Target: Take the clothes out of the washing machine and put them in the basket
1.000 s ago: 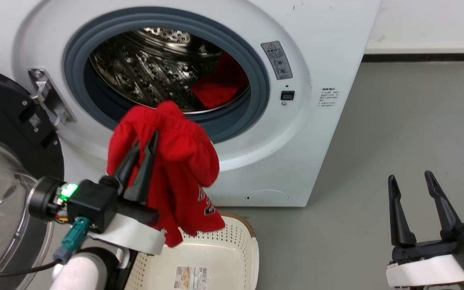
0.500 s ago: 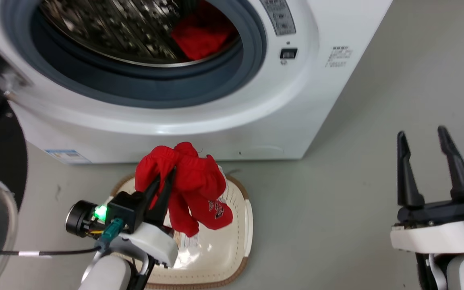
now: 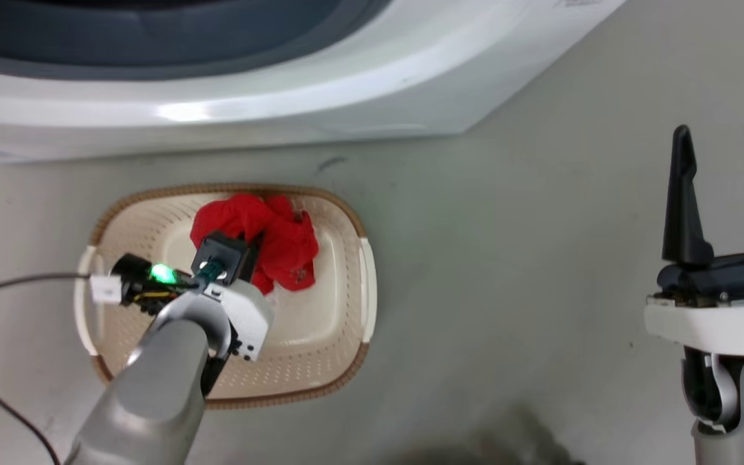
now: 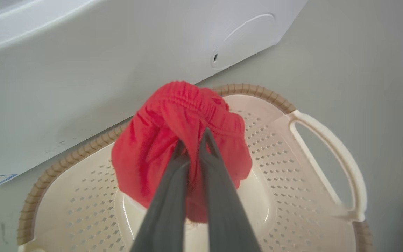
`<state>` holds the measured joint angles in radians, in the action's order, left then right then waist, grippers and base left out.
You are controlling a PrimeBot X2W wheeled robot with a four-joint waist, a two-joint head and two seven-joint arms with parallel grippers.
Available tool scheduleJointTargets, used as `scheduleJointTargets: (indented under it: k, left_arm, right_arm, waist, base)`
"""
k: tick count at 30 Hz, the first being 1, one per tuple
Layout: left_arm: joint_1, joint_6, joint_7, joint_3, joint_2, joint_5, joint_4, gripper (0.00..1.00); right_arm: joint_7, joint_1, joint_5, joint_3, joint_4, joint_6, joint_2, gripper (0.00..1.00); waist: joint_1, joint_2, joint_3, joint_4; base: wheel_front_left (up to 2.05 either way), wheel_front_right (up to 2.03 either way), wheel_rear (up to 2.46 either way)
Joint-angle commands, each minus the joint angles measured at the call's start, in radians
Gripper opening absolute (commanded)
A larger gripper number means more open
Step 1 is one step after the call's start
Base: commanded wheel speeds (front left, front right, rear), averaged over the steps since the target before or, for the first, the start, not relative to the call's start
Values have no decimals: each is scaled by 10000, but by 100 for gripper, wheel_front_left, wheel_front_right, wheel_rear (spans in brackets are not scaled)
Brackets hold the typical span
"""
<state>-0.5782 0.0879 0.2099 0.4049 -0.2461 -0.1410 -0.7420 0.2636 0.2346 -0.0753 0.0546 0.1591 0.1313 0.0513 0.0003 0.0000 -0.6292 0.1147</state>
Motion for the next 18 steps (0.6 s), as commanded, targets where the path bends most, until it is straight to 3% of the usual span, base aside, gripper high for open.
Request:
scheduleJointTargets:
  k: [1, 9, 18]
  left_arm:
    - [-357, 33, -23, 130, -34, 181, -355, 0]
    - [-2487, 201, -124, 889, 197, 778, -3092, 0]
    - [-3867, 124, -817, 1365, 302, 1147, -4997, 0]
  right_arm:
    - [17, 228, -76, -9, 37, -9, -22, 100]
    - [19, 806, -331, 230, 230, -9, -22, 100]
    - [19, 1073, -429, 228, 331, -10, -21, 100]
  waist:
    - [-3, 0, -997, 351]
    - [-3, 0, -2429, 493]
    - [-3, 0, -3218, 550]
  base:
    - [0, 0, 0]
    - [0, 0, 0]
    - [0, 0, 0]
